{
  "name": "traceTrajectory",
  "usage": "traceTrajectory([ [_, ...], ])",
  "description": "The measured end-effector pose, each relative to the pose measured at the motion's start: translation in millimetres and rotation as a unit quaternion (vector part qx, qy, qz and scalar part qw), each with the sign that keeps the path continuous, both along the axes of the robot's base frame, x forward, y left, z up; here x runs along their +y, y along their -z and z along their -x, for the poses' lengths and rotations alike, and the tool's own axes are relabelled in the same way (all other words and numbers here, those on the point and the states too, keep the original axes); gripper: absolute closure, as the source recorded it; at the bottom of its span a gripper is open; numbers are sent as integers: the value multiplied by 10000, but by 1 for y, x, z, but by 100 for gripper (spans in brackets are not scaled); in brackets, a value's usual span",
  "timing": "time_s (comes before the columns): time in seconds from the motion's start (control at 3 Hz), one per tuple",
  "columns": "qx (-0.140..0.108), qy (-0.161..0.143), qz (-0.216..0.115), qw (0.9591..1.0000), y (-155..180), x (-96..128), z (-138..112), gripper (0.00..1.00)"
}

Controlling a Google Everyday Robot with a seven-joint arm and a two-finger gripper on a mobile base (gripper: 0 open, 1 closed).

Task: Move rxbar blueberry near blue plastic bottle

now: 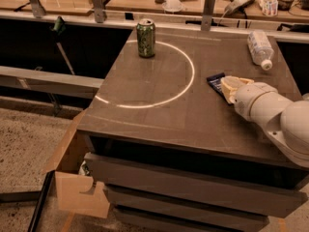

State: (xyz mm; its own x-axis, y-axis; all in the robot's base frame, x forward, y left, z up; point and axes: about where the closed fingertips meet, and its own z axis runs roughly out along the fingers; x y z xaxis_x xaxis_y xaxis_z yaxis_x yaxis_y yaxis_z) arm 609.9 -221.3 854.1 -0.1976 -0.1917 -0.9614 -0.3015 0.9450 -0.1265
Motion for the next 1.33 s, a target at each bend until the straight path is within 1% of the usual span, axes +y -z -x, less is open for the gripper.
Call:
traceTrajectory([
  [0.33,-90,432,215,9988,4,11,-4,100],
  [0.67,-432,1118,405,9920,-14,-18,-12,82],
  [1.0,-741,1412,299,9868,-34,-45,-16,59],
  [1.33,-774,1394,324,9867,-37,-46,-16,36],
])
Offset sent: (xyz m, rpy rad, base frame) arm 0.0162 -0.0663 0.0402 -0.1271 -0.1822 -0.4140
